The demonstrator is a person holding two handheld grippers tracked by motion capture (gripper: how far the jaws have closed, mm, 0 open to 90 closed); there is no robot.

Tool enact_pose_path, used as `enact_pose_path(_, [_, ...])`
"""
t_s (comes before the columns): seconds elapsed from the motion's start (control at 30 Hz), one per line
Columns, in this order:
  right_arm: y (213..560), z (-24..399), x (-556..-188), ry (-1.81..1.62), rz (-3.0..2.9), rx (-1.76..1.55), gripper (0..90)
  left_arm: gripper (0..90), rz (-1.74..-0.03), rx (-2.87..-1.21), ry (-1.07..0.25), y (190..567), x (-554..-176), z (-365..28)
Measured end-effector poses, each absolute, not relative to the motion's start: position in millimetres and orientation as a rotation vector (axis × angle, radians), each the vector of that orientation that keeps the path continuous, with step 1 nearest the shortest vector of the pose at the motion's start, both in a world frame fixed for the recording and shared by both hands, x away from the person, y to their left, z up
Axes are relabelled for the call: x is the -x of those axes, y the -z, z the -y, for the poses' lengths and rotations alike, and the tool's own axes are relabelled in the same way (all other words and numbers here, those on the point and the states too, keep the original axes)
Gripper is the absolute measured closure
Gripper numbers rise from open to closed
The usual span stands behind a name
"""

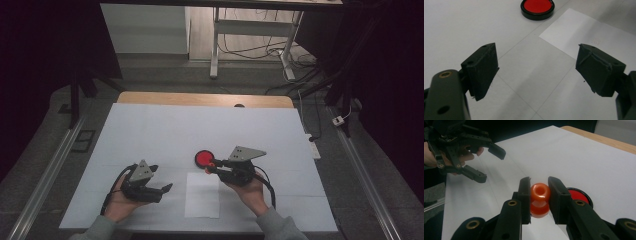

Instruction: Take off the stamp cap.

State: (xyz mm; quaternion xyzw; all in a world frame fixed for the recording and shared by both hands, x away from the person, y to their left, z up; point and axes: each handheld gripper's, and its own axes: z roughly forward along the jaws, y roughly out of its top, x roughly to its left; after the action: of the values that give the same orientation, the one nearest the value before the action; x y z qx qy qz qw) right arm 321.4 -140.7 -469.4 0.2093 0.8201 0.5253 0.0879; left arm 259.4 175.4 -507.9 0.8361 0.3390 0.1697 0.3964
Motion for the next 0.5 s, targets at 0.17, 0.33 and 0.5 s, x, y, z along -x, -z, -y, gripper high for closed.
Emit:
enact_pose_path(0.17, [469,141,-321,-1.563,-2.441,-0.621,71.9,18.8,-0.840,-2.123,-0.427,506,-261,-169])
enact_pose_path(0.33, [468,142,-321,-1.567,-2.435,-0.624,71.9,18.8,-0.825,-2.126,-0.421,506,-265,-161])
enact_pose_path(0.5, [468,143,-322,-1.570,-2.431,-0.627,71.8,18.8,-0.806,-2.128,-0.420,503,-269,-154])
